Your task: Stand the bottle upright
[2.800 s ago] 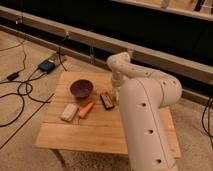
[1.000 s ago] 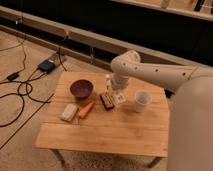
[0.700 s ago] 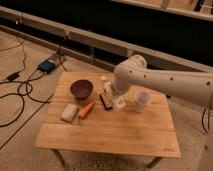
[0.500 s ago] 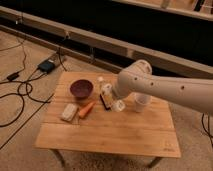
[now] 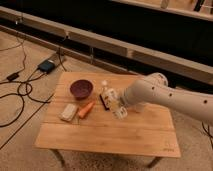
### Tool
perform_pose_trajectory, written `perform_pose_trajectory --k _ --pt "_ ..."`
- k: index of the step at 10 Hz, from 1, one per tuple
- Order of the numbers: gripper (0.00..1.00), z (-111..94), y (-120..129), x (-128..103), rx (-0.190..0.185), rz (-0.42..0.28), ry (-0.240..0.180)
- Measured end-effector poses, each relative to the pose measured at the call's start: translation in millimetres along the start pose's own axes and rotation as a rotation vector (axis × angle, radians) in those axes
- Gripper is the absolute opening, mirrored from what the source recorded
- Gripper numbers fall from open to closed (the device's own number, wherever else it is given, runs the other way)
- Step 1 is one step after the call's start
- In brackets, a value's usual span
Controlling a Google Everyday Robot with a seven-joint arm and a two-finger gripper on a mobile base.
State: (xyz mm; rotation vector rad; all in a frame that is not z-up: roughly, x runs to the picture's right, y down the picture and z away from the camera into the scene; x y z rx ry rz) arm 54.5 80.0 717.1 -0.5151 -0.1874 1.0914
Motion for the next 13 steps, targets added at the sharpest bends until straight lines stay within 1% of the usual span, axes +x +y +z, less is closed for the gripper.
perform_pose_trajectory --k 4,5,6,8,10,11,12,13 --pt "0.20 1 0 0 0.000 0.000 -0.001" --pt "0.20 3 -1 0 -0.004 0.009 -0.013" --pt "0.20 8 0 -2 -0.017 0.025 -0.049" --pt "0.20 19 1 1 -0.044 0.032 -0.102" --pt "0.20 33 -2 15 -0.079 0.037 -0.170" --pt "0.20 37 -2 21 -0.091 0.028 -0.189" --pt "0.20 42 -1 27 -0.114 0.008 -0.219" --pt "0.20 43 -4 32 -0.129 -0.017 -0.257"
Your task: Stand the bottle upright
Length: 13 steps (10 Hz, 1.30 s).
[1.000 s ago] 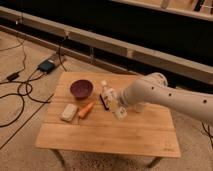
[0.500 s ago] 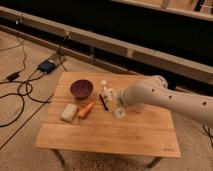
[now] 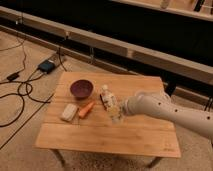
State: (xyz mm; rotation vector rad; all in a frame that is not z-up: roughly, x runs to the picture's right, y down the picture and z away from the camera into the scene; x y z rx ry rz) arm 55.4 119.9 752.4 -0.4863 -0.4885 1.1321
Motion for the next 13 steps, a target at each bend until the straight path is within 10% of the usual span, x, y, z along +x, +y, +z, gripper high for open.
perform_pose_trajectory --k 8,13 --pt "0.20 -2 -5 3 -0.011 -0.039 -0.067" --pt "0.20 -7 -20 -11 0.121 -0.215 -0.300"
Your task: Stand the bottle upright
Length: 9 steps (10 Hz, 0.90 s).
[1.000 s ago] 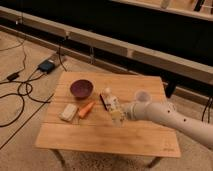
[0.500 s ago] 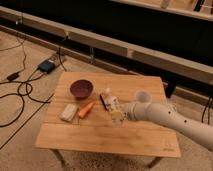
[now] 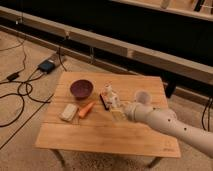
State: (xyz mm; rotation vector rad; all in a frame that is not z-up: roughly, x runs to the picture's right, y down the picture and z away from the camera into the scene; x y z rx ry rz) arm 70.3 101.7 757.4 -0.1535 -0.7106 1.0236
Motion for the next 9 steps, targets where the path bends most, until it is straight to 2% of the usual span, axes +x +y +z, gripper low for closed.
perform_pose_trajectory --k 1,3,6,9 --pt "0.20 -2 3 4 0.014 -0.031 -0.037" --pt "0.20 -4 11 21 0.028 -0.046 -0.086" --pt "0.20 -5 18 51 0.046 -0.003 -0.151" --pt "0.20 -11 4 68 0.091 0.029 -0.194"
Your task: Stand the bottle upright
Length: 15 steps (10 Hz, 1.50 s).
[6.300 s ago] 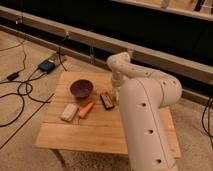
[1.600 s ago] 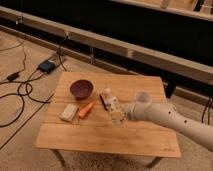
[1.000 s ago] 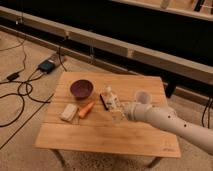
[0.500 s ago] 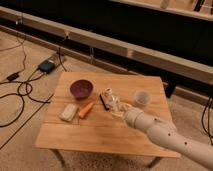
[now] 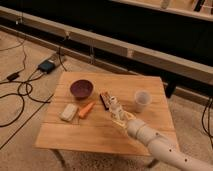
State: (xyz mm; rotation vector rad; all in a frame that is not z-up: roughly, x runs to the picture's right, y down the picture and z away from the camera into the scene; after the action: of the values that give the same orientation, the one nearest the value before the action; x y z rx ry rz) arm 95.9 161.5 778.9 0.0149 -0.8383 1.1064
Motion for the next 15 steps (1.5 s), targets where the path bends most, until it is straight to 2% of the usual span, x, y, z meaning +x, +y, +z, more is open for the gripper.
perform_pose_trajectory --k 2,4,11,15 --pt "0.20 0 -6 -5 0.017 -0.009 -0.036" --pt "0.20 3 -4 -7 0.015 -0.016 -0.060" --pt "0.20 11 -10 12 0.023 0.001 -0.073" --pt "0.20 10 -16 14 0.033 -0.057 -0.071"
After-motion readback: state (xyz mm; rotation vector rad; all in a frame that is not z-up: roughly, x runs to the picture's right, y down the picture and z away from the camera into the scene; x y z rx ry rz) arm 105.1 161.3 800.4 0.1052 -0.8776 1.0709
